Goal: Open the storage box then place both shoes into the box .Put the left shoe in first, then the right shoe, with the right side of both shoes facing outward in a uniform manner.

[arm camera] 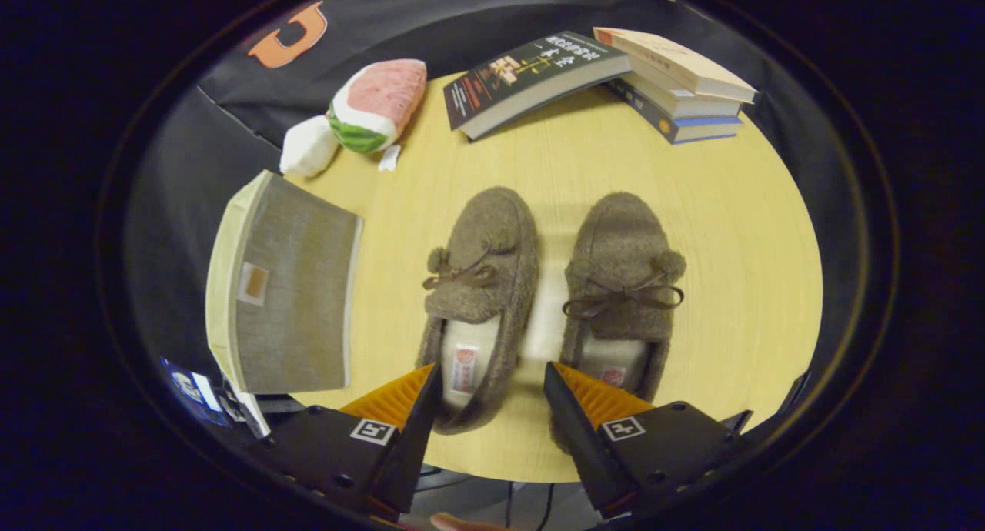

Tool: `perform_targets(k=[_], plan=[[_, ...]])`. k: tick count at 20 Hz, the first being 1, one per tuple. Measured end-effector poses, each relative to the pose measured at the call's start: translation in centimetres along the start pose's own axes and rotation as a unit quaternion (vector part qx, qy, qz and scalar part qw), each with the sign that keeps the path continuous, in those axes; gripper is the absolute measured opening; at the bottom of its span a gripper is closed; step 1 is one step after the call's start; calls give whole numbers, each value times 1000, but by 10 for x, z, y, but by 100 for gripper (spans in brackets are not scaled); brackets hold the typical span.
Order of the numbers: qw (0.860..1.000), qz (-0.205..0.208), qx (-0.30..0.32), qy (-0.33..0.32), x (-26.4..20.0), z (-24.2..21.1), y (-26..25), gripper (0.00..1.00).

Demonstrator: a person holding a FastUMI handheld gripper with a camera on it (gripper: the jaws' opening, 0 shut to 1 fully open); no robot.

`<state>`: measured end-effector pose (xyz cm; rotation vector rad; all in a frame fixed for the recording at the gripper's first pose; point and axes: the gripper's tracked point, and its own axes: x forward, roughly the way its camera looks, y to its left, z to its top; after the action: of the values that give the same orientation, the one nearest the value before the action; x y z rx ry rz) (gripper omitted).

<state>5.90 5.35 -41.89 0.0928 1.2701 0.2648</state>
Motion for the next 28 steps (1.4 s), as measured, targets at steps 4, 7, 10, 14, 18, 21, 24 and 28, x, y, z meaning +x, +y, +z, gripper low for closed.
perform_targets(k=[4, 7, 10, 14, 18, 21, 24, 28], plan=[[999, -40, 8, 12, 13, 4, -5, 60], [998, -61, 9, 23, 18, 8, -4, 42], [996, -79, 3, 31, 27, 10, -7, 37], [995, -79, 40, 48, 37, 8, -10, 15], [995, -56, 57, 54, 32, 9, -7, 1], [995, -30, 83, 50, 15, 13, -4, 1], [995, -10, 96, 36, -15, 21, -1, 1], [996, 16, 90, 2, -67, 36, 17, 1]])
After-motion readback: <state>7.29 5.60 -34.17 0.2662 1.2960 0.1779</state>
